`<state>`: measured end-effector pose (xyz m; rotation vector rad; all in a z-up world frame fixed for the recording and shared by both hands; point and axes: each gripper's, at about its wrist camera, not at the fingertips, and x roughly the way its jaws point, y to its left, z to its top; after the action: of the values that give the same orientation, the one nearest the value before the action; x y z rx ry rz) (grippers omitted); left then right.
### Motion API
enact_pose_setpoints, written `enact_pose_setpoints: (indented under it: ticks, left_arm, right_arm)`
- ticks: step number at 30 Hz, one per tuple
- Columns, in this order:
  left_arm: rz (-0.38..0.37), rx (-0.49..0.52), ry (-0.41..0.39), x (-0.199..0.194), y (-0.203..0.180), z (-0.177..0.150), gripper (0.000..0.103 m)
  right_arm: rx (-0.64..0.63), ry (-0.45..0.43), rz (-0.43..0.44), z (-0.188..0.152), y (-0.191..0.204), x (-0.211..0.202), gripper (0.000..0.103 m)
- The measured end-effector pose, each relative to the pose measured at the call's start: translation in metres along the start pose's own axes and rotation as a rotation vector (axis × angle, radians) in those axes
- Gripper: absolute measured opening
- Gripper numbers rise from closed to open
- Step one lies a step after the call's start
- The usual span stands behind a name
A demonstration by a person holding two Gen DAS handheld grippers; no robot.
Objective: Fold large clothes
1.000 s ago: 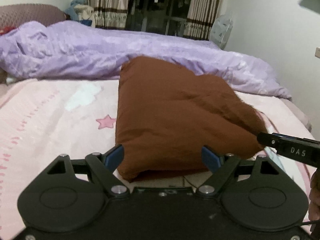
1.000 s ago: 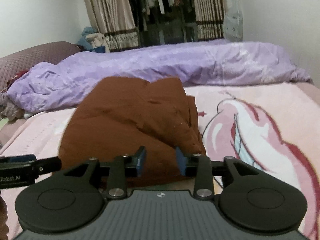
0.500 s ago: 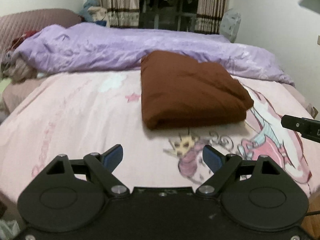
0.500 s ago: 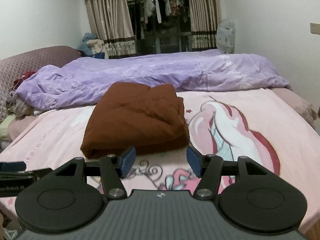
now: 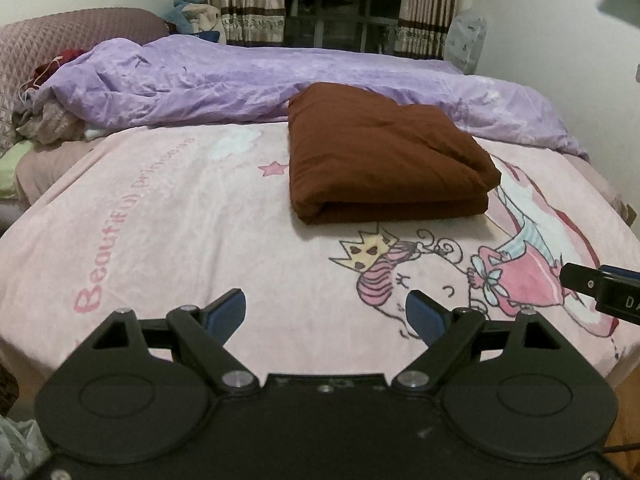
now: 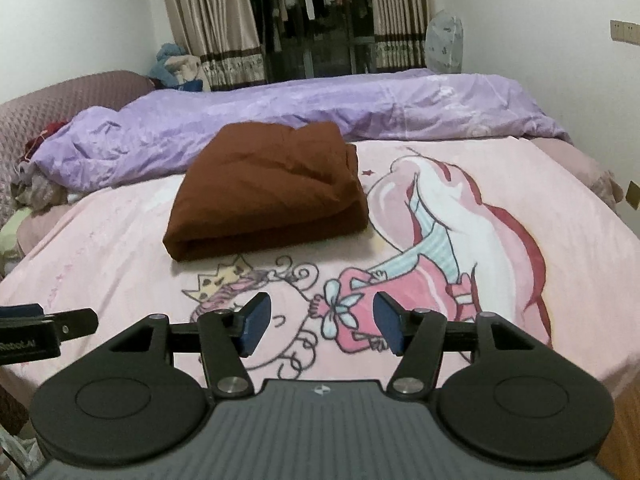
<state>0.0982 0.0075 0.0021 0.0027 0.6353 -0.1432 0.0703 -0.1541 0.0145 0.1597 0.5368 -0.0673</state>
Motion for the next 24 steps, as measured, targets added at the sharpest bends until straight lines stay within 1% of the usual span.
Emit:
enact_pose_setpoints:
  ticks: [6, 24]
  left_arm:
    - [-0.001, 0.003, 0.011, 0.0018, -0.0017, -0.0001, 0.089]
    - [0.004, 0.007, 0.024, 0.0044, -0.0035, -0.0002, 0.090]
  right_arm:
    - [0.004, 0.010, -0.001, -0.0043, -0.0005, 0.0010, 0.069]
    - [-0.006, 0.018, 0.007, -0.0031, 0.0006, 0.0043, 0.069]
